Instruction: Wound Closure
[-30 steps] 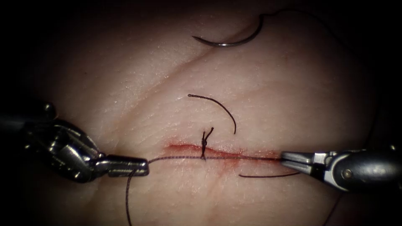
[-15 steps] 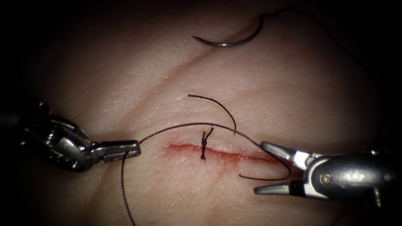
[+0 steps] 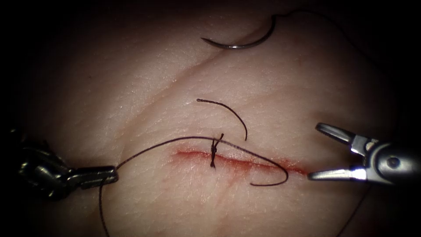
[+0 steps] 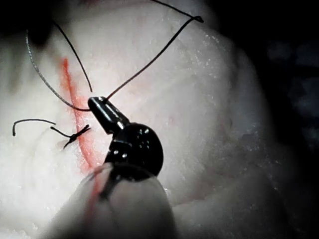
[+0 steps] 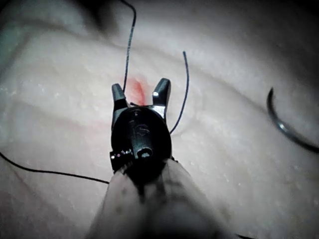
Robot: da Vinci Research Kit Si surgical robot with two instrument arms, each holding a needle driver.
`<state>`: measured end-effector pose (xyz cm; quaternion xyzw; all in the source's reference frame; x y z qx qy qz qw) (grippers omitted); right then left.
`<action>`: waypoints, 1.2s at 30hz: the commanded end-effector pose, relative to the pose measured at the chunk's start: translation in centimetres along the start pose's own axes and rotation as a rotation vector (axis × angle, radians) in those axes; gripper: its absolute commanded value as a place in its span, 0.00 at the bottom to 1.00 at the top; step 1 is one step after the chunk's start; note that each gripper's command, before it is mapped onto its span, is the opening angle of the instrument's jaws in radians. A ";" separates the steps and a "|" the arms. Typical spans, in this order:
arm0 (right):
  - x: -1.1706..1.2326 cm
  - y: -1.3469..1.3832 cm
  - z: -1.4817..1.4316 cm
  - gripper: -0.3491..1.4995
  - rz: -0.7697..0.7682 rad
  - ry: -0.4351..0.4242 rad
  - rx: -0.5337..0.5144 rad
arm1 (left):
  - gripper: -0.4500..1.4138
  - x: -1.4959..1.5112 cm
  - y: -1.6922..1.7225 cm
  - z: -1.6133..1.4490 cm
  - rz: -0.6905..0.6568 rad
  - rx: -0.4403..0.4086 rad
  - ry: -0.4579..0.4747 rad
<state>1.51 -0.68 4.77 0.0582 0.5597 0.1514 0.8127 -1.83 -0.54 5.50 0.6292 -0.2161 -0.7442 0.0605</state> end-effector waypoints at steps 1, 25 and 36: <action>-0.10 0.03 0.11 0.68 -0.001 0.005 -0.009 | 0.00 -0.02 0.07 0.07 -0.001 -0.001 0.003; -0.77 -0.12 1.11 0.00 -0.124 0.047 0.065 | 0.00 -0.43 0.04 0.64 -0.083 0.015 0.004; -0.45 -0.29 1.24 0.00 -0.122 0.150 0.022 | 0.00 -0.72 0.37 1.02 -0.092 -0.009 -0.077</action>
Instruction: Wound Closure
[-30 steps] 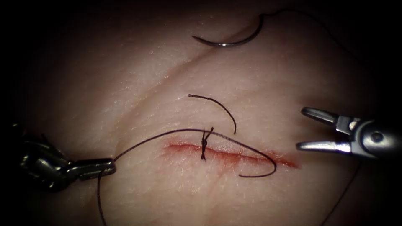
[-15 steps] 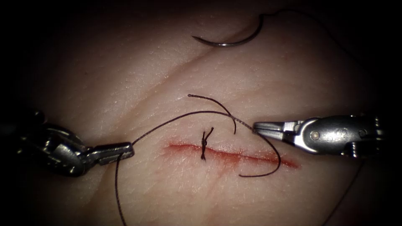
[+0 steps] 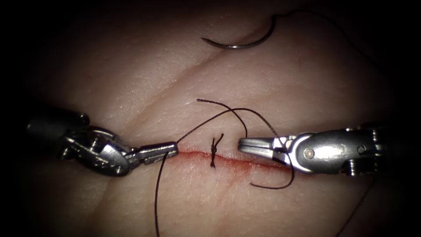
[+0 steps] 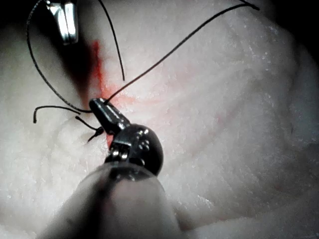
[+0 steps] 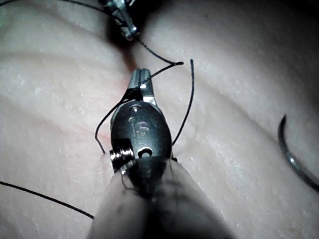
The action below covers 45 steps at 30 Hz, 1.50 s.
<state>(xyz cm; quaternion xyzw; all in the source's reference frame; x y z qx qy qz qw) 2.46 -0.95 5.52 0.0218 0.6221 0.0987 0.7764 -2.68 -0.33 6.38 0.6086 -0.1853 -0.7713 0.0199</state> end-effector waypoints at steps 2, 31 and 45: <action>-0.01 -0.07 0.16 0.00 0.000 0.009 -0.007 | 0.00 -0.02 0.13 0.15 -0.002 -0.008 -0.002; -0.19 -0.14 0.54 0.37 -0.018 -0.090 -0.042 | 0.00 0.76 0.21 0.62 0.059 -0.060 0.068; -0.40 -0.34 0.62 0.69 -0.013 -0.166 0.038 | 0.00 0.84 -0.32 0.55 0.096 -0.090 0.116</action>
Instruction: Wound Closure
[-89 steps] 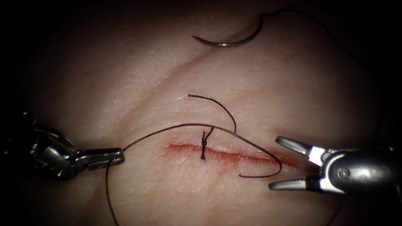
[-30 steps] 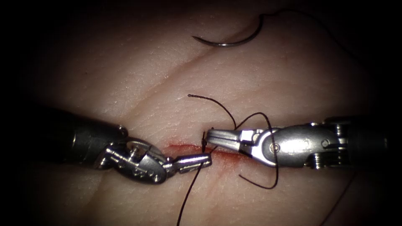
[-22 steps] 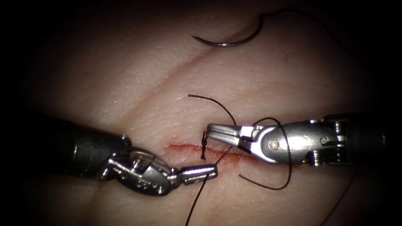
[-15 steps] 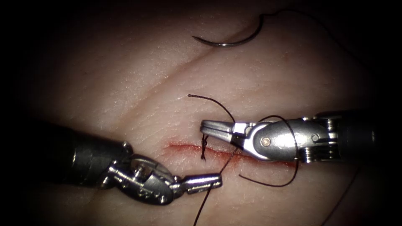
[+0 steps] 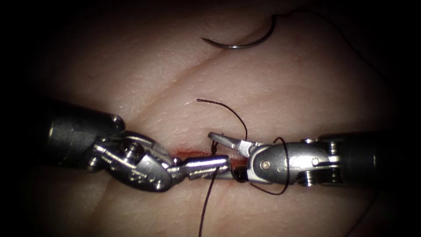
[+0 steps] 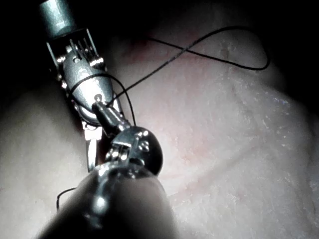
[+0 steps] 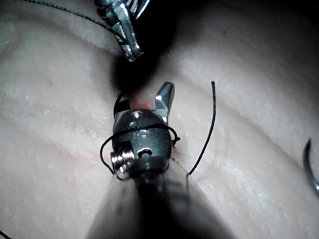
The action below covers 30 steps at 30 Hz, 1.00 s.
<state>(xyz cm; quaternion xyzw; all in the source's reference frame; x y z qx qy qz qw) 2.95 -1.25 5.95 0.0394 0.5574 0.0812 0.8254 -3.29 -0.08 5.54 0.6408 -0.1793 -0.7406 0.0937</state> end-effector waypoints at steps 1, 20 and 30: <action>-0.02 -0.05 0.08 0.69 -0.001 -0.002 0.006 | 0.00 -0.06 0.04 0.07 -0.001 -0.007 0.003; -0.04 -0.07 0.03 0.60 -0.007 0.010 0.055 | 0.00 -0.54 -0.40 0.35 -0.029 -0.097 0.014; -0.05 -0.08 0.01 0.53 -0.025 0.078 0.098 | 0.00 -0.91 -0.24 0.55 -0.104 -0.179 0.098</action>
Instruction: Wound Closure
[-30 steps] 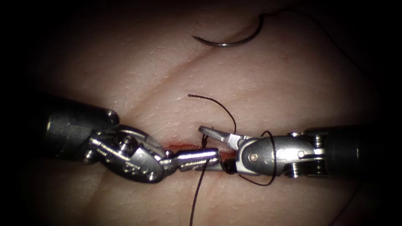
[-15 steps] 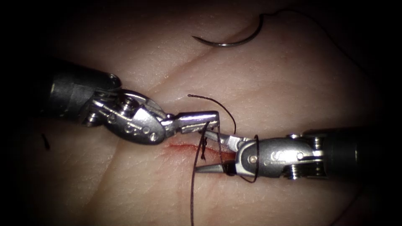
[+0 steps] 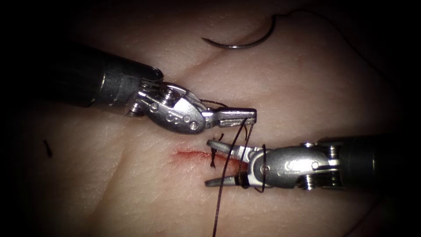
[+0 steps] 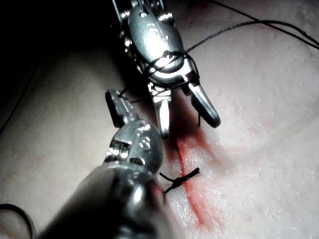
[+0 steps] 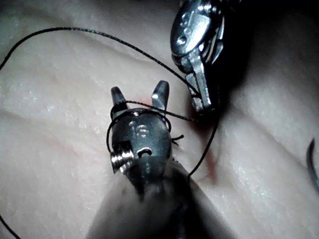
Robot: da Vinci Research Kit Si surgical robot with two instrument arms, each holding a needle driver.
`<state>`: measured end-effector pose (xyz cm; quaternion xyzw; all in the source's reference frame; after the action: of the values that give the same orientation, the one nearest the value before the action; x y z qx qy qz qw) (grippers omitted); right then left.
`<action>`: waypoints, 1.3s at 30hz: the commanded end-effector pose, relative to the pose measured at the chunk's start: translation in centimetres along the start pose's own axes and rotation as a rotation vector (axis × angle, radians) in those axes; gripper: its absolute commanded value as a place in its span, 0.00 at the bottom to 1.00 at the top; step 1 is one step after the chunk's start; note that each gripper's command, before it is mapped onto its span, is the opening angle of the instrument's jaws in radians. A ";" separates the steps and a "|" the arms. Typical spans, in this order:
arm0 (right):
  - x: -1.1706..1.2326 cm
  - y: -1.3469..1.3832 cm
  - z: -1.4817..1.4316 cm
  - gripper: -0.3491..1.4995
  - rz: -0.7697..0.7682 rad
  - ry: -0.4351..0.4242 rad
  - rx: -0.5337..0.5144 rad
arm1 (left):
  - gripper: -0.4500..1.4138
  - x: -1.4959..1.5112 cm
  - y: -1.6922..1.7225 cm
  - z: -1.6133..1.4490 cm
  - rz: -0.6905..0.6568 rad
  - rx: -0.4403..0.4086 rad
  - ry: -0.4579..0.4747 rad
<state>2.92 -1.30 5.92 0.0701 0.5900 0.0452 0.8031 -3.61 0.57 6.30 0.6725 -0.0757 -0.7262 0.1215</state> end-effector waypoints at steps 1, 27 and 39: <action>-0.07 -0.02 0.03 0.51 -0.005 0.021 0.002 | 0.00 -0.07 0.04 0.04 -0.006 -0.003 0.006; -0.08 0.21 -0.29 0.40 0.092 0.279 0.024 | 0.00 -0.50 0.74 -0.21 -0.073 -0.051 0.004; -0.18 0.33 -0.30 0.35 0.144 0.293 -0.056 | 0.00 -0.38 1.31 -0.09 -0.088 -0.063 -0.008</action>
<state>2.53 -0.94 6.00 0.0805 0.6940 0.1257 0.7043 -3.35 -0.54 6.97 0.6683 -0.0241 -0.7353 0.1102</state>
